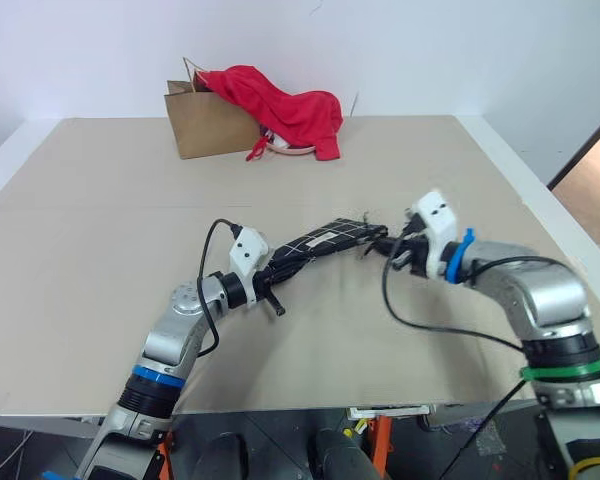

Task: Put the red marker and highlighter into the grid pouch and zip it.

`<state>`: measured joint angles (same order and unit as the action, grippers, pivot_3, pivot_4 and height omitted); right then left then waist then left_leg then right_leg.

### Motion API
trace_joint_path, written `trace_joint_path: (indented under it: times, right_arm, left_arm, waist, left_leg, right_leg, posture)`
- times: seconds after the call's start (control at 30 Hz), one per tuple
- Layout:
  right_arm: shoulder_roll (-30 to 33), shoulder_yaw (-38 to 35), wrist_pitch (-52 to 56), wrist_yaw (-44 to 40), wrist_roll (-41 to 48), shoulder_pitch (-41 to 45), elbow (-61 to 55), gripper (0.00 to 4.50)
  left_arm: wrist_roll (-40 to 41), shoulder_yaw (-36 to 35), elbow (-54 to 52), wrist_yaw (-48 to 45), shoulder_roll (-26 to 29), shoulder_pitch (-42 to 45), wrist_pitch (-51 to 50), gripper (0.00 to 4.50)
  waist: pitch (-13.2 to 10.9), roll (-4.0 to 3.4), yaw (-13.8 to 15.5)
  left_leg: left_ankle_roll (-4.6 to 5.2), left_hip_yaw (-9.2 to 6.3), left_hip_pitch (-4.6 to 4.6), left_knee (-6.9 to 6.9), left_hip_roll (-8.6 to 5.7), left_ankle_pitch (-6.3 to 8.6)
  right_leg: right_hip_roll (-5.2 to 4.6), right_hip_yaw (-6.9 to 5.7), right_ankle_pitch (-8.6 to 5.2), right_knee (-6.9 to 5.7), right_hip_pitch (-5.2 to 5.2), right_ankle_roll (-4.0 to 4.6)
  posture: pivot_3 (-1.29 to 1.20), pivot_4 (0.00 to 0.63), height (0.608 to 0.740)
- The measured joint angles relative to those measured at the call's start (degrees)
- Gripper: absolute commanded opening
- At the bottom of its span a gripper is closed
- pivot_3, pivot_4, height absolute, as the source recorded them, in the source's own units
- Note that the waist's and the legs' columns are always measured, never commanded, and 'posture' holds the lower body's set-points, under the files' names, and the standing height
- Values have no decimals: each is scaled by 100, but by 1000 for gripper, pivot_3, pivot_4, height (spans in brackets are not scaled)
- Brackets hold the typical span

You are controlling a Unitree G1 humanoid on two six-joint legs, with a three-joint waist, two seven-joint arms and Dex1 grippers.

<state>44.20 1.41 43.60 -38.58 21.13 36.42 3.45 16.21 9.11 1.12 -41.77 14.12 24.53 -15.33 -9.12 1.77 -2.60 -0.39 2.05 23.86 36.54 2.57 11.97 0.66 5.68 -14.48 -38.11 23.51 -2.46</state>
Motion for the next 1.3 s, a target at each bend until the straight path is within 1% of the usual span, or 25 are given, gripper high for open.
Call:
trace_joint_path:
  times: [0.1,0.2,0.23,0.27,0.4,0.43,0.47,0.5,0.57,0.63,0.67,0.77,0.8,0.87,0.9,0.93,0.97,1.03,1.07,1.1,1.2,1.3]
  right_arm:
    - [15,-20,-181,-122,-76,33,100,37]
    - [-69,-1,-158,-295,-58,-188,40,944]
    - [-138,13,-82,-390,12,-295,-29,1444]
    - [-207,12,42,-470,127,-387,-137,1817]
    - [-289,-24,292,-659,401,-459,-453,3643]
    - [-285,-125,351,-748,509,-464,-476,3863]
    - [-176,-317,478,-933,724,-521,-524,4405]
    - [-108,-379,532,-1019,812,-556,-556,4405]
    - [544,-914,754,-1733,1342,-1156,-866,4405]
    - [869,-1216,757,-2045,1475,-1491,-949,4405]
    - [1077,-1452,685,-2271,1531,-1826,-1043,4405]
    - [1297,-1879,476,-2656,1595,-2565,-1172,4405]
    - [1301,-1988,429,-2717,1596,-2709,-1188,4405]
    - [1311,-2219,296,-2783,1597,-2969,-1210,4447]
    - [1311,-2271,250,-2787,1597,-3018,-1216,4447]
    - [1311,-2352,198,-2780,1597,-3074,-1232,4447]
    - [1310,-2426,148,-2754,1596,-3113,-1236,4447]
    - [1299,-2455,73,-2722,1594,-3123,-1241,4447]
    - [1270,-2453,23,-2704,1587,-3134,-1251,4447]
    - [1237,-2434,-43,-2669,1563,-3146,-1251,4447]
    - [1232,-2397,-133,-2634,1520,-3149,-1224,4447]
    - [1234,-2373,-269,-2632,1447,-3110,-1036,4447]
  left_arm:
    - [1,10,-12,-13,-15,10,41,0]
    - [-14,8,7,-90,14,9,170,0]
    - [-23,7,14,-129,24,9,225,0]
    - [-40,8,25,-162,24,9,312,0]
    - [-40,6,93,-322,21,9,552,0]
    - [-30,0,129,-379,22,12,614,0]
    - [-3,-5,211,-443,13,32,688,0]
    - [4,-11,233,-475,21,34,715,0]
    - [62,-71,418,-678,73,137,915,0]
    - [77,-145,553,-817,113,218,1037,0]
    - [85,-161,699,-976,114,334,1134,0]
    - [124,-96,956,-1451,155,474,1447,0]
    - [119,-66,1019,-1588,193,491,1545,0]
    - [38,25,1245,-1877,266,537,1777,736]
    - [2,40,1319,-1944,277,540,1846,1034]
    - [-53,94,1446,-2060,305,548,1947,1531]
    - [-95,158,1542,-2197,337,547,2011,1921]
    - [-123,236,1615,-2384,364,545,2055,3020]
    - [-167,239,1621,-2368,356,544,2119,3405]
    - [-218,221,1615,-2246,348,543,2153,3890]
    - [-190,153,1492,-2108,343,481,2059,3890]
    - [294,-210,957,-1699,348,276,1225,3890]
  waist:
    - [0,0,-17]
    - [0,0,-9]
    - [0,0,-9]
    - [-1,-2,-9]
    - [-2,-3,-1]
    - [-2,-3,1]
    - [-2,-3,17]
    - [-2,-3,21]
    - [-4,-5,105]
    - [-3,-7,130]
    - [-3,-6,131]
    - [-3,-7,129]
    - [-3,-7,113]
    - [-1,-10,88]
    - [-1,-10,79]
    - [-2,-9,74]
    - [-2,-9,74]
    - [-2,-9,73]
    - [-2,-8,73]
    - [-2,-9,74]
    - [-2,-9,73]
    - [-2,-9,71]
  left_leg:
    - [4,1,-4,-4,6,2]
    - [4,-6,-3,-8,7,2]
    - [4,-5,-3,-8,6,2]
    - [4,-4,-1,-8,5,2]
    - [4,-3,2,-1,-1,2]
    - [3,-2,2,0,-2,2]
    - [4,-3,4,2,-4,2]
    - [4,-5,6,2,-5,2]
    - [4,-25,20,4,-12,3]
    - [6,-29,24,5,-14,4]
    - [7,-32,25,6,-14,6]
    - [7,-35,23,6,-14,5]
    - [7,-35,21,6,-11,5]
    - [7,-34,12,6,-10,4]
    - [6,-35,8,6,-9,3]
    - [5,-36,3,6,-8,2]
    - [7,-36,0,7,-8,0]
    - [7,-36,0,7,-8,-3]
    - [7,-36,0,9,-7,-3]
    - [7,-35,0,9,-7,-3]
    - [7,-33,2,9,-6,-3]
    - [7,-35,5,8,-1,-2]
  right_leg:
    - [7,5,-2,0,1,3]
    - [8,-3,-4,-1,0,9]
    - [7,-2,-2,-1,1,13]
    - [5,-1,0,-2,2,15]
    - [-3,-1,0,-1,0,8]
    - [-4,-1,0,0,-1,6]
    - [-6,-2,0,0,-2,4]
    - [-6,-4,0,0,-3,3]
    - [-7,-17,-3,5,-2,9]
    - [-8,-19,-4,7,-2,10]
    - [-7,-22,-4,8,-3,10]
    - [-3,-24,-10,7,-4,2]
    - [1,-22,-19,7,-3,-13]
    - [4,-19,-17,4,-6,-12]
    - [4,-19,-16,3,-8,-11]
    - [7,-20,-13,2,-12,-8]
    - [7,-20,-11,1,-14,-7]
    - [7,-20,-7,1,-15,-7]
    - [7,-20,-7,2,-16,-7]
    - [6,-19,-7,2,-16,-9]
    - [5,-14,-8,2,-15,-12]
    - [5,-18,-12,1,-13,-15]
  posture:
    - [0,150,740]
    - [0,150,740]
    - [0,150,740]
    - [0,150,740]
    - [0,150,740]
    - [0,150,740]
    - [0,150,740]
    - [0,150,740]
    - [0,150,740]
    - [0,150,740]
    - [0,150,740]
    - [0,150,740]
    - [0,150,740]
    - [0,150,740]
    - [0,150,740]
    - [0,150,740]
    - [0,150,740]
    - [0,150,740]
    - [0,150,740]
    - [0,150,740]
    - [0,150,740]
    - [0,150,740]
